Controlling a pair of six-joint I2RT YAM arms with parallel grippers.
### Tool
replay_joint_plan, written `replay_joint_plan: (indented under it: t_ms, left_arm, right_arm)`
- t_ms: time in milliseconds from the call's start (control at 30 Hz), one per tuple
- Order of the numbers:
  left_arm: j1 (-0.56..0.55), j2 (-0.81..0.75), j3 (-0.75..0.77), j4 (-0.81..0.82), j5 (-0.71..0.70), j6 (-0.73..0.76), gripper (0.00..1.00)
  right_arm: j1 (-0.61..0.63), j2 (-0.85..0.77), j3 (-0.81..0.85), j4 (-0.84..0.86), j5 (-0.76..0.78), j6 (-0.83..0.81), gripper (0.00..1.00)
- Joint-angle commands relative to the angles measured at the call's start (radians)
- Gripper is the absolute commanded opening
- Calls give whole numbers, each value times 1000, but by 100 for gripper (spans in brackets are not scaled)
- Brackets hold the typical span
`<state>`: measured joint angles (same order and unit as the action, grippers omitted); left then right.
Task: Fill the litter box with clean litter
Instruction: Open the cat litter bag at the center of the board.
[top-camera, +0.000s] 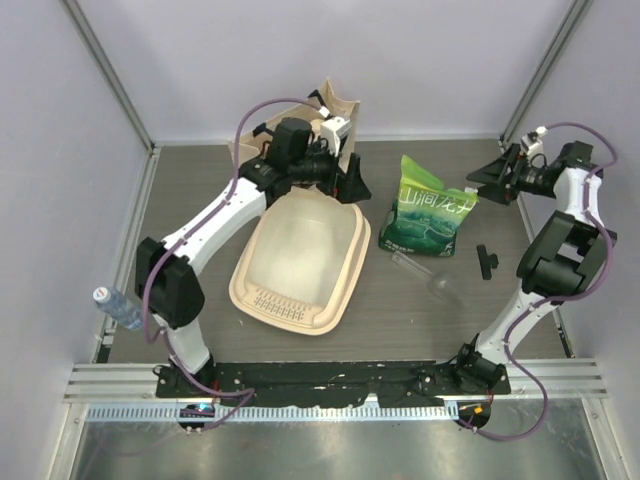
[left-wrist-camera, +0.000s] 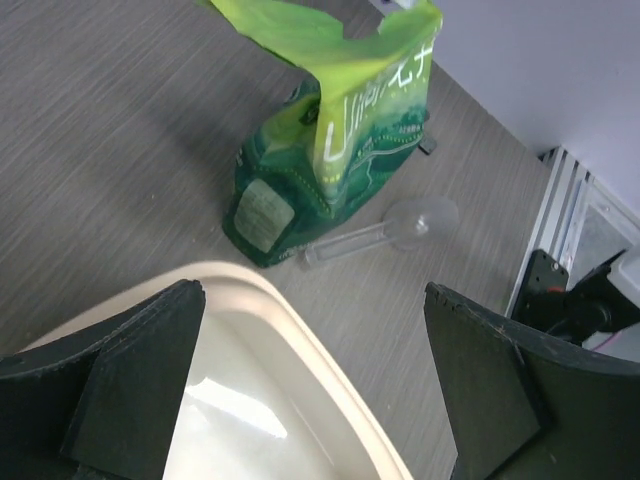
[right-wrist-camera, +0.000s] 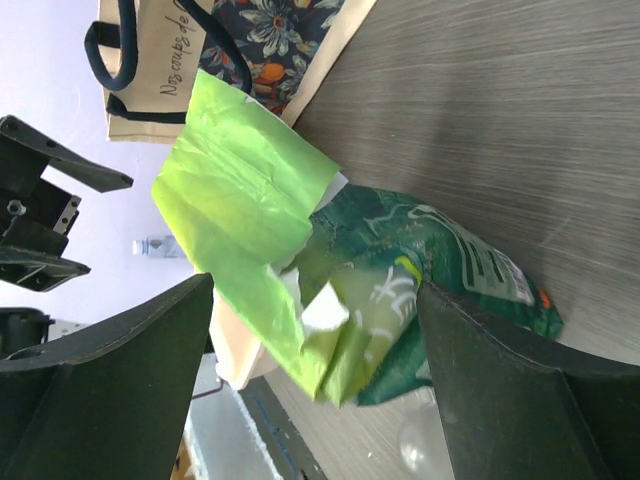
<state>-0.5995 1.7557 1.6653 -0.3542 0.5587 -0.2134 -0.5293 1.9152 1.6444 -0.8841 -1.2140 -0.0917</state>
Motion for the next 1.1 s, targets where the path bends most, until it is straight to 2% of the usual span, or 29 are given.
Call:
replay_joint_plan:
  t_ms: [0, 100, 200, 233, 300, 333, 400, 433, 567, 833, 1067]
  left_arm:
    - [-22, 63, 128, 44, 30, -38, 97]
    - [-20, 126, 203, -26, 20, 26, 98]
    - [-22, 177, 275, -123, -12, 123, 98]
    - [-22, 191, 301, -146, -22, 137, 98]
    - [-22, 223, 356, -196, -34, 163, 97]
    - [-22, 228, 369, -201, -42, 166, 97]
    - [-22, 229, 381, -198, -57, 170, 97]
    - [-22, 229, 384, -198, -74, 175, 97]
    - [-22, 231, 407, -207, -83, 201, 97]
    - [-23, 234, 409, -183, -40, 174, 96]
    - [-23, 185, 375, -129, -33, 169, 95]
  right_arm:
    - [78, 53, 75, 22, -16, 47, 88]
    - [116, 108, 123, 22, -28, 32, 88]
    - [150, 166, 170, 23, -65, 41, 81]
    - [155, 171, 179, 25, -80, 44, 68]
    - [160, 166, 180, 65, -134, 67, 54]
    - [160, 147, 178, 80, -154, 90, 43]
    - [160, 119, 181, 88, -198, 90, 33]
    - [160, 105, 178, 86, -206, 90, 24]
    - [160, 1, 154, 85, -219, 80, 1]
    - [160, -107, 71, 83, -118, -3, 1]
    - [160, -172, 129, 71, 2, -85, 1]
